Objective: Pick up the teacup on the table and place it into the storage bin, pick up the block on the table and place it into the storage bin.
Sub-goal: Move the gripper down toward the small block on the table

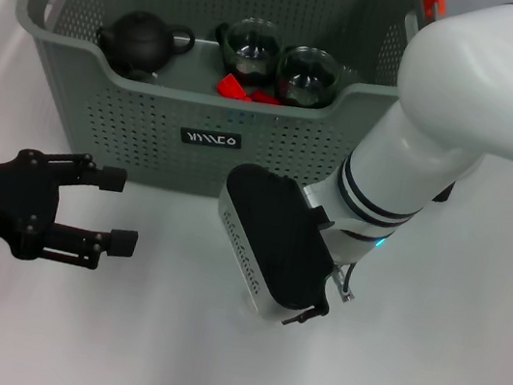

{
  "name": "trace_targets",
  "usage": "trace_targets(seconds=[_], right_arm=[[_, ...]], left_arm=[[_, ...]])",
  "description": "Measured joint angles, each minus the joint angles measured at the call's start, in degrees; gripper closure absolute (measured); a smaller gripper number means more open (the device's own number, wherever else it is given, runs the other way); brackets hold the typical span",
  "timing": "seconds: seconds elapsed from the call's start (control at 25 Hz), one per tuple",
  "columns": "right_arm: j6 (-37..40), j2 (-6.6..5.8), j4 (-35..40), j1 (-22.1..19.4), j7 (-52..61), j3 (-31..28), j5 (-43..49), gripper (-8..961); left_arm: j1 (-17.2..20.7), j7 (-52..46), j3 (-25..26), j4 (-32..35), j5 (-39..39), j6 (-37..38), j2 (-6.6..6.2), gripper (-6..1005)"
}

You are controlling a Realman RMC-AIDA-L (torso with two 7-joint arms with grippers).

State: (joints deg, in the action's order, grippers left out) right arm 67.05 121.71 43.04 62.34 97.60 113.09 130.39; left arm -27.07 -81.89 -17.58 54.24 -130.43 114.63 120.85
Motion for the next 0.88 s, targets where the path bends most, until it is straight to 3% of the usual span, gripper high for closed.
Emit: trace_targets(seconds=[0.88], right_arm=[[-0.8,0.02,-2.37,1.12,-0.14,0.34,-0.85,579]], left_arm=[[-0.09,-0.11,0.0,-0.01,0.09,-0.12,0.0,82]])
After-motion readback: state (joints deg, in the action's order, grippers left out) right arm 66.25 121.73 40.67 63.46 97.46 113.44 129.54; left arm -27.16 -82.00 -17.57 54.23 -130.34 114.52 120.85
